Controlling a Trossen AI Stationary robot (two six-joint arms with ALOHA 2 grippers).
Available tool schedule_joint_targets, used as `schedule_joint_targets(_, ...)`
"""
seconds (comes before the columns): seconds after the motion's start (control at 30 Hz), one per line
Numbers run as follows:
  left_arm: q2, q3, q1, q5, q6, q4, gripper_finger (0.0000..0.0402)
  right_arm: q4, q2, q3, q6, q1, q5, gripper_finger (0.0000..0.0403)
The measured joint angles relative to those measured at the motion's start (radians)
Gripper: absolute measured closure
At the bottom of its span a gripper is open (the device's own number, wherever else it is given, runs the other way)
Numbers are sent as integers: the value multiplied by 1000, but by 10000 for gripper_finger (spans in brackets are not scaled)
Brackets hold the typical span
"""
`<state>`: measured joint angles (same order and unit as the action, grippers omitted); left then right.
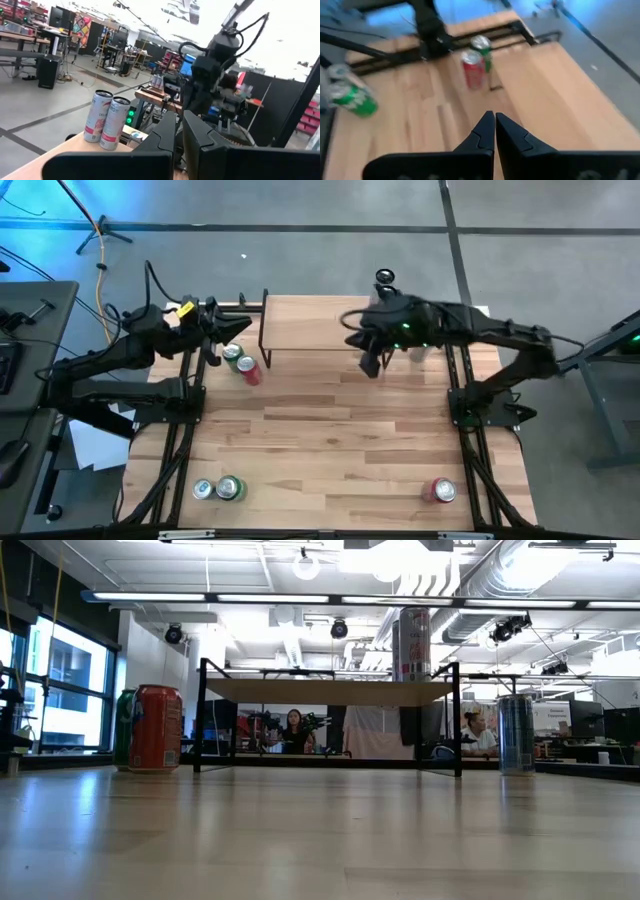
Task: Place canned beverage on shelf
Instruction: Put the top blue soda can on the shelf
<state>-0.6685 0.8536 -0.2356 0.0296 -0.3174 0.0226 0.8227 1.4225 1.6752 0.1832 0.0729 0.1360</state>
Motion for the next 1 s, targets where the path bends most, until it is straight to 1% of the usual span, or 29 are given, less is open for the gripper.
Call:
schedule_joint_targets(0.1,-26,0,17,0,22,-6,401,-209,-132,-192,0,0,-25,403)
schedule_joint_targets(0.23,-93,0,45,0,30,-75,401,-442,-297,-416,-1,0,-39,403)
schedule_joint_targets(0.33,-162,0,72,8,43,-149,401,-604,-392,-546,-6,0,-40,403)
schedule_joint_targets(0.43,-238,0,97,9,57,-257,401,-718,-448,-638,-37,0,-51,403)
schedule_joint_targets(0.53,-296,0,109,9,67,-380,401,-770,-478,-680,-61,0,-55,403)
schedule_joint_targets(0.63,-329,0,108,10,67,-431,401,-775,-484,-693,-86,0,-55,403)
schedule_joint_targets(0.77,-338,0,104,13,67,-417,401,-779,-482,-693,-105,0,-63,403)
schedule_joint_targets(1.0,-327,0,104,12,59,-409,401,-821,-481,-693,-78,0,-64,403)
